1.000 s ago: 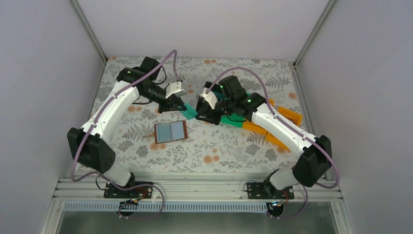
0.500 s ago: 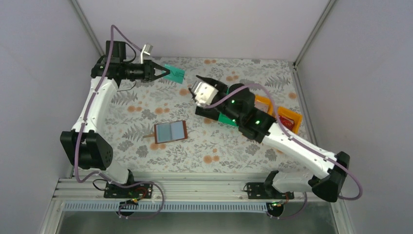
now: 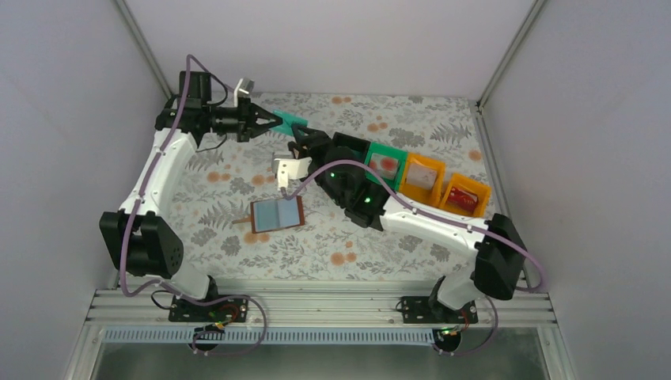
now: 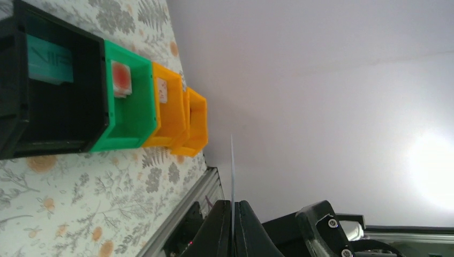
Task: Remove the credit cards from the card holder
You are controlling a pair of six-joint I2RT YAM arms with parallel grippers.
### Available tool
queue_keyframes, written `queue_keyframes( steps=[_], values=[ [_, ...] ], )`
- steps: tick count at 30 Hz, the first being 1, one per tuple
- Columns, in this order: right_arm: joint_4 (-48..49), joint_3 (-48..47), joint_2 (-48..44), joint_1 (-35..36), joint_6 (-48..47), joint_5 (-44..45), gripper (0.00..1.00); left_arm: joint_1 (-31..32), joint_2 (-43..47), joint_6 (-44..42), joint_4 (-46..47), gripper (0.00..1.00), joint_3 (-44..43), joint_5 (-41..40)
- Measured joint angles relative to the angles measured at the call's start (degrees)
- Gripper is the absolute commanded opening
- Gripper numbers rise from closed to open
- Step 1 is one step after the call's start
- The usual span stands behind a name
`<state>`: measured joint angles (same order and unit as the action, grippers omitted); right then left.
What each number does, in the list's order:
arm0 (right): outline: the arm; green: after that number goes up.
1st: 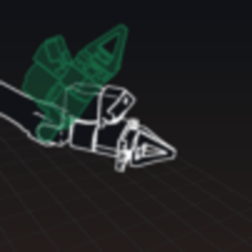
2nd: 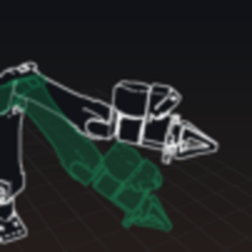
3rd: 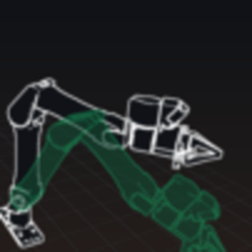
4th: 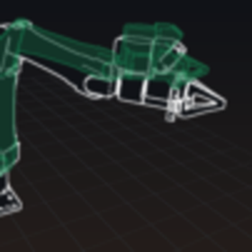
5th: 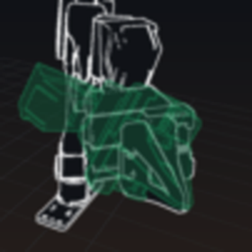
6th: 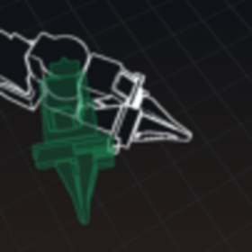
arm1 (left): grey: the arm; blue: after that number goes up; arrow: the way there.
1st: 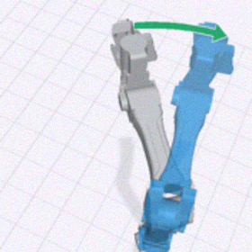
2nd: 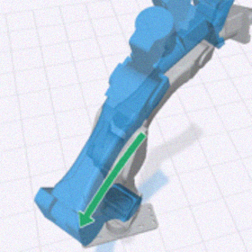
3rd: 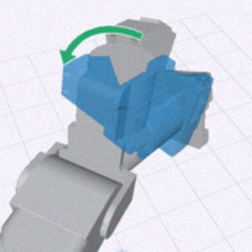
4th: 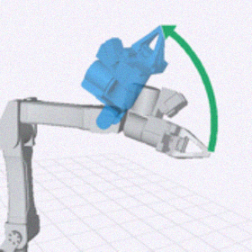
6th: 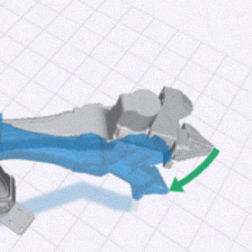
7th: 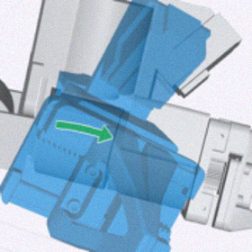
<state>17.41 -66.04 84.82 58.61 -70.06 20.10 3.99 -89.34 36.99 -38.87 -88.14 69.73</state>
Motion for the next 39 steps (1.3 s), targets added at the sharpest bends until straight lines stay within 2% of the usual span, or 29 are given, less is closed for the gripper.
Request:
queue_keyframes(
  steps=[4, 8, 9, 13, 14, 15, 16, 17, 18, 23, 27, 31, 35, 39],
  values=[
    [1.31, -2.73, 3.63, -0.11, -1.64, 2.93, 0.33, 1.64, 0.48, 1.31, 0.52, 0.02, 1.38, 0.46],
    [2.23, -3.52, 5.22, -0.63, -2.32, 4.87, 0.07, 2.64, 1.2, 1.81, 0.68, 0.02, 2.01, 0.98],
    [2.32, -3.58, 5.27, -0.72, -2.38, 5.2, 0.04, 2.62, 1.42, 1.88, 0.7, 0.02, 2.05, 1.05],
    [2.21, -4.2, 5.25, -0.76, -2.6, 5.64, 0.04, 2.62, 1.99, 3.17, 1.03, 0.03, 2.14, 0.98],
    [1.73, -4.44, 5.25, -0.76, -2.51, 5.64, 0.04, 2.6, 1.99, 3.39, 1.14, 0.16, 2.19, 1.01],
    [1.09, -4.66, 5.25, -0.81, -2.29, 5.64, 0.04, 2.62, 1.99, 3.65, 1.2, 0.39, 2.25, 1.03],
    [0.31, -4.98, 5.25, -0.87, -1.53, 5.6, 0.04, 2.62, 1.99, 3.5, 1.62, 0.67, 2.47, 1.03],
    [-0.59, -5.53, 5.25, -1.14, -0.5, 5.44, 0.04, 2.62, 2.01, 3.5, 1.92, 0.88, 2.93, 1.2],
    [-1.38, -6.05, 5.2, -1.62, 0.61, 5.27, 0.04, 2.62, 2.03, 3.17, 1.97, 0.99, 3.23, 1.27],
    [-10.54, -10.21, 4.87, -6.64, 7.43, 1.42, 0.04, 0.74, 1.09, -0.07, 1.31, 1.0, 3.89, 1.07],
    [-20.15, -13.18, 4.9, -13.66, 13.44, -5.11, 0.04, -5.29, -2.43, -6.64, -0.28, 1.0, 1.62, -0.57],
    [-27.54, -12.09, 5.16, -20.83, 17.94, -11.69, 0.04, -11.3, -5.75, -15.58, -2.05, 1.0, 1.03, -3.78],
    [-31.45, -9.68, 6.6, -25.38, 20.11, -17.46, 0.04, -12.98, -6.36, -25.66, -5.03, 1.0, 1.05, -7.45],
    [-32.2, -9.09, 10.32, -26.56, 20.48, -20.22, 0.04, -13.14, -4.68, -32.94, -5.55, 1.0, 3.43, -10.93]
  ],
)
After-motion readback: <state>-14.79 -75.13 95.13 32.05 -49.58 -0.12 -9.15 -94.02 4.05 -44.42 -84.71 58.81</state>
